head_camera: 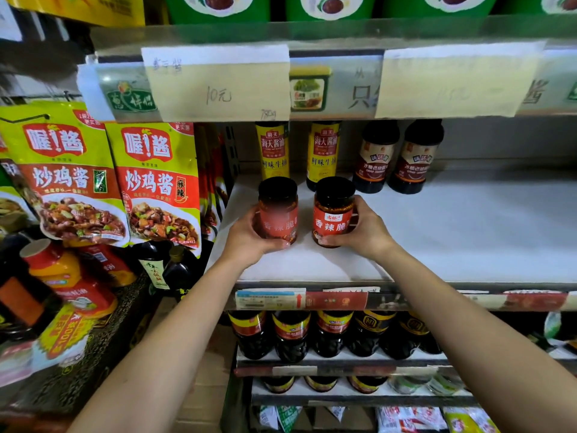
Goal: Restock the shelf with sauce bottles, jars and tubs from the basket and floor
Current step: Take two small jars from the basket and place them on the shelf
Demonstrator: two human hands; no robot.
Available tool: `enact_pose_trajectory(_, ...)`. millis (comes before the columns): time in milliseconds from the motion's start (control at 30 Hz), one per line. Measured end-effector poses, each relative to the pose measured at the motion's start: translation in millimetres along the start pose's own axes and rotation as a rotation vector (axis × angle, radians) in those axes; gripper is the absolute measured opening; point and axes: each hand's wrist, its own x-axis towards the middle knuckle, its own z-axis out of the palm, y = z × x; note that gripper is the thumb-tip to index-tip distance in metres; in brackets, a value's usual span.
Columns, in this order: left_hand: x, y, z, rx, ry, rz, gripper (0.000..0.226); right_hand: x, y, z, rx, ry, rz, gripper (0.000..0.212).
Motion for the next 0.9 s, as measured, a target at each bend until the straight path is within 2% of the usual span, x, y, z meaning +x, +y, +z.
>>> enact_pose_trajectory(333, 25.5, 9.9, -0.2, -0.012, 0.017, 0.024, 0.088, 33.4, 0.2, 15.8, 0.083, 0.044, 0.003, 0.077)
enact_pose_trajectory(500, 33.9, 10.1, -0.5, -0.012, -0.008, 0.022, 0.078, 45.6, 2.6, 20.9, 0.102, 0.062, 0.009, 0.077)
enact_pose_trajectory(900, 51.2, -3.6, 1.4, -0.036, -0.04, 0.039, 0.082, 56.8, 8.0, 22.0, 0.124, 0.059, -0.014, 0.071)
